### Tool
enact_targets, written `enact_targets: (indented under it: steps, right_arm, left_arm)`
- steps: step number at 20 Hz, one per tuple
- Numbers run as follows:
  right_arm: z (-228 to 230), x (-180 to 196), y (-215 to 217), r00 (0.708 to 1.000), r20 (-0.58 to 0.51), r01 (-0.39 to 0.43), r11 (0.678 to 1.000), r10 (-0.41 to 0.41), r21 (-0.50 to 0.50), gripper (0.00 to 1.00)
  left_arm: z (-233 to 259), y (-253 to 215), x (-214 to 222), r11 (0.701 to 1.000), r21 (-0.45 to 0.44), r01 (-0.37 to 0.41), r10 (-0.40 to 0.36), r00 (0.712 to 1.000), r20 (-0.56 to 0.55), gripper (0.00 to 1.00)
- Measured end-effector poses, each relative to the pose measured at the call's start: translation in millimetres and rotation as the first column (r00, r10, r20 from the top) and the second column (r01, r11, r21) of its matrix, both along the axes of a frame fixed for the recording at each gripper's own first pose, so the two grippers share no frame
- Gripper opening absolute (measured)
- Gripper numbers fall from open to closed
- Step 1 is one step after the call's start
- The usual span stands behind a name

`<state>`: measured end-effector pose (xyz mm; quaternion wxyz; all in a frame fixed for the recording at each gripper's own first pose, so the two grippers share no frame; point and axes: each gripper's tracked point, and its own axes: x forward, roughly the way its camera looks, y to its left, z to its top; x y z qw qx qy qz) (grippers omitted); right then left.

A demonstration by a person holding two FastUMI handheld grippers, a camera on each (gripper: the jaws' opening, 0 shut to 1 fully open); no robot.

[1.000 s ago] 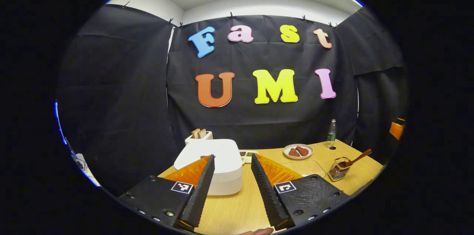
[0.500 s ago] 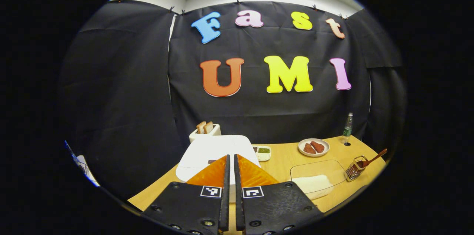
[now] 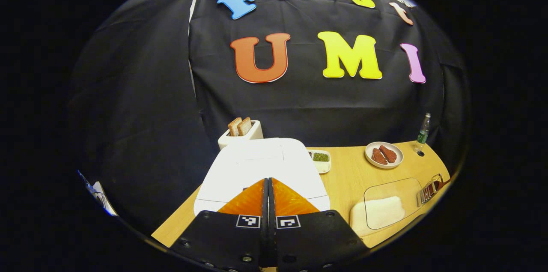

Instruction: Close the left gripper, press the button to open the rice cooker; take a wooden spoon from the chopstick holder with the right hand, scoop a spoonful of rice and pour it into the rice cooker, then put the wooden spoon back into the chopstick holder.

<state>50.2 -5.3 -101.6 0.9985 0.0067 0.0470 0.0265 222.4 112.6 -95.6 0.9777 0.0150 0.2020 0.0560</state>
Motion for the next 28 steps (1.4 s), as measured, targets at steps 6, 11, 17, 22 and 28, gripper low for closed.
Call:
enact_targets:
  steps: [6, 11, 17, 22, 28]
  right_arm:
    - [-10.4, 5.8, -3.1, 1.000, -0.004, 0.015, 1.000, -0.015, -0.016, 1.00]
    - [-20.9, -1.0, 2.7, 1.000, -0.020, 0.000, 0.999, 0.000, -0.036, 0.98]
    - [-27.8, -11.2, -6.8, 0.999, -0.031, 0.020, 1.000, -0.021, -0.023, 1.00]
    - [-44.0, -18.7, -13.1, 0.997, -0.073, 0.024, 1.000, -0.023, 0.014, 1.00]
    - [-52.5, -35.4, -9.1, 0.995, -0.096, 0.006, 1.000, -0.004, 0.021, 1.00]
  left_arm:
    - [-29.1, 9.6, 20.6, 1.000, -0.013, -0.003, 0.003, 0.999, -0.052, 0.00]
    - [-49.5, 7.1, 16.6, 0.999, -0.047, -0.005, 0.000, 0.994, -0.111, 0.00]
    - [-50.5, 8.2, 13.1, 0.993, -0.120, -0.004, -0.009, 0.994, -0.106, 0.00]
    - [-7.1, 16.9, -1.3, 0.990, -0.140, -0.014, 0.018, 0.999, 0.029, 0.00]
    - [34.9, -5.5, -63.9, 0.984, -0.170, 0.051, -0.033, 0.994, 0.103, 0.40]
